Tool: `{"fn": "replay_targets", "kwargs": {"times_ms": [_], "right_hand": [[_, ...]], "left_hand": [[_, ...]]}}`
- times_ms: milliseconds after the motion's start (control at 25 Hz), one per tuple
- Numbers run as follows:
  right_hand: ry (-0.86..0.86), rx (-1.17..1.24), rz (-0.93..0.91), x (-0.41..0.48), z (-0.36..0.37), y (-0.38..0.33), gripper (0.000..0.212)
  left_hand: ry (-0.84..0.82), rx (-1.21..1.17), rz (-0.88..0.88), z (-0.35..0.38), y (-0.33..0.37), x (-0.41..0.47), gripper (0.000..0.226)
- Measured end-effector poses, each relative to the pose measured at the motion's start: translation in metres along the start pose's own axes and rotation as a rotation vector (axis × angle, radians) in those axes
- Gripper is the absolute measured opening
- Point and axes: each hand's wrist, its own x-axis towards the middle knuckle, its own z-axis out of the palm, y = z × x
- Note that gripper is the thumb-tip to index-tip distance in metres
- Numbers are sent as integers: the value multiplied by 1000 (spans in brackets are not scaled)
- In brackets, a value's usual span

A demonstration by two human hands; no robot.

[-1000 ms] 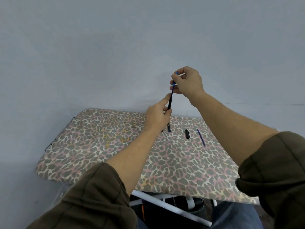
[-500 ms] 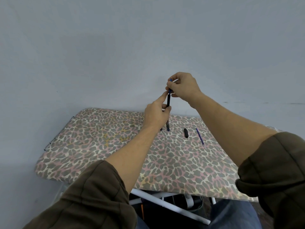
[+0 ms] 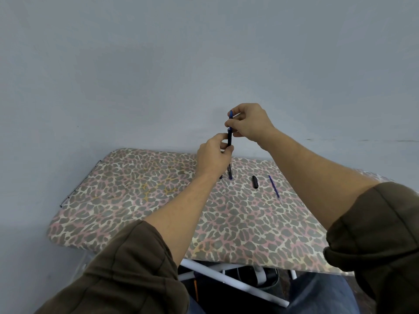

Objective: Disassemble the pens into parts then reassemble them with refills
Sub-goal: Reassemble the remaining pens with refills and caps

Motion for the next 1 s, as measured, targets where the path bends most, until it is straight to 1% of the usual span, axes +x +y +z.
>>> {"fn": "replay_targets", "kwargs": {"times_ms": [320, 480, 560, 600, 640, 680, 720, 760, 840, 1000], "right_hand": [[90, -102, -36, 0, 7, -1, 20], [132, -162, -15, -3, 8, -2, 35], [109, -147, 16, -6, 6, -3, 48], [83, -113, 30, -7, 5, -4, 49], [56, -68, 34, -7, 4, -4, 42], [35, -35, 22, -6, 4, -4, 31], [30, -30, 3, -6, 4, -4, 21], [38, -51, -16, -5, 4, -4, 14], [66, -117, -29, -5, 4, -5, 13], [87, -135, 14, -7, 3, -4, 40]], "left_hand": [[7, 11, -8, -8, 6, -1, 28], [-5, 12, -5, -8, 7, -3, 26], [3, 9, -5, -9, 7, -3, 25], [10, 7, -4, -9, 7, -2, 25], [16, 6, -2, -10, 8, -1, 25], [19, 5, 1, -11, 8, 0, 25], [19, 5, 3, -12, 9, 0, 25], [18, 5, 5, -13, 10, 1, 25], [17, 2, 5, -13, 10, 1, 25], [12, 2, 1, -12, 9, 0, 26]]}}
